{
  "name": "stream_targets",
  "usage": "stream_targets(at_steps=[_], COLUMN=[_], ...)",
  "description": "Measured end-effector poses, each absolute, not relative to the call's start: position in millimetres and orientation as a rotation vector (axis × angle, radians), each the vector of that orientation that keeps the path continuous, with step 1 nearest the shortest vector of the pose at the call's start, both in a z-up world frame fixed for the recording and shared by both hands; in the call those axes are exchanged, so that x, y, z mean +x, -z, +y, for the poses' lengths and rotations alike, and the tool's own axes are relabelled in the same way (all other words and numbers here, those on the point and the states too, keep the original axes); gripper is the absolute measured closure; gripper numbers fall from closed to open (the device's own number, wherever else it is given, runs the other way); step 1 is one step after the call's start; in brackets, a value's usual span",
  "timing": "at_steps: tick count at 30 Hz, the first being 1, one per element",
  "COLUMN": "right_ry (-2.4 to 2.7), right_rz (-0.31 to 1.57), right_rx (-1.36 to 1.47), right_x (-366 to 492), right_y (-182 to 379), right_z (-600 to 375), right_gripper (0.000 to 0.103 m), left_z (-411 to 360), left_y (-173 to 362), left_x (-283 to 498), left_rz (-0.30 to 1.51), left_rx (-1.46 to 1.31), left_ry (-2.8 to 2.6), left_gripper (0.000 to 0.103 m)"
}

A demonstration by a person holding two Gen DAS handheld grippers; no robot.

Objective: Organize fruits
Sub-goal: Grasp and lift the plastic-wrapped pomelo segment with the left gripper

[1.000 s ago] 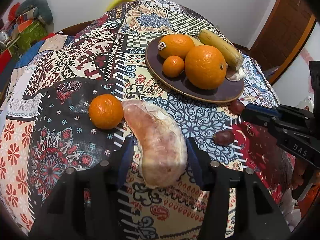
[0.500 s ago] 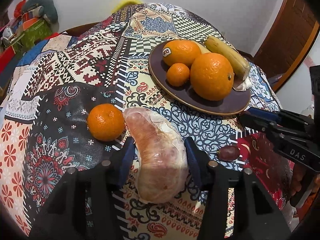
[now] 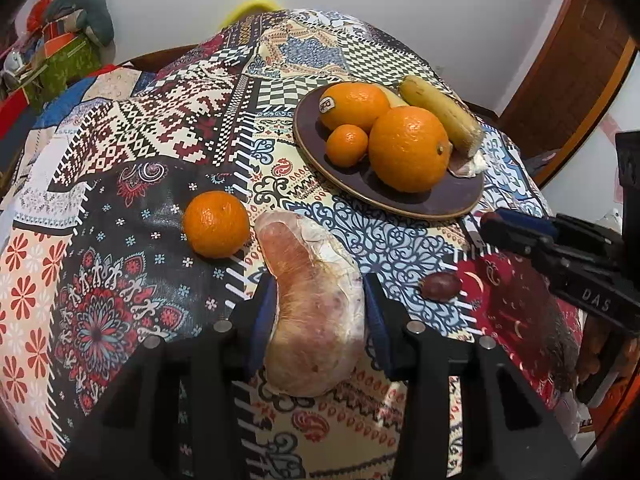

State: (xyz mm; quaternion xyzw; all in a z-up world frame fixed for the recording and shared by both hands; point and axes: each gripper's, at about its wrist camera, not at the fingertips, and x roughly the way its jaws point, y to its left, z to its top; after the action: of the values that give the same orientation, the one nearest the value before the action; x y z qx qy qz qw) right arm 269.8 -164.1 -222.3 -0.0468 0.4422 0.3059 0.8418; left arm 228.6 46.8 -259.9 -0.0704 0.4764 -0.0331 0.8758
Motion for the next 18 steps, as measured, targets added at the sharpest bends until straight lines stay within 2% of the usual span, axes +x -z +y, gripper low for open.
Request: stream_targets(at_steps=[13, 14, 15, 18], right_ry=[-0.634, -0.633, -0.632, -0.622], right_rz=[0.863, 0.858, 0.854, 0.835], right_rx=[-0.081, -0.077, -0.074, -0.068], right_x=[264, 264, 265, 269], right_y=[194, 192, 190, 184], right_z=[-175, -176, -177, -180], right_gripper=[0.078, 0.078, 0.078, 0.078], left_z=[33, 31, 30, 28], left_y=[215, 210, 206, 195], left_x=[221, 222, 225, 237], left_rz=[0.895, 0.882, 0.875, 0.857], left_rx=[-0.118, -0.118, -0.119, -0.124], left_ry=[0.092, 0.1, 0.112, 0.131], left_gripper=[0.06, 0.068, 0.085, 0.09])
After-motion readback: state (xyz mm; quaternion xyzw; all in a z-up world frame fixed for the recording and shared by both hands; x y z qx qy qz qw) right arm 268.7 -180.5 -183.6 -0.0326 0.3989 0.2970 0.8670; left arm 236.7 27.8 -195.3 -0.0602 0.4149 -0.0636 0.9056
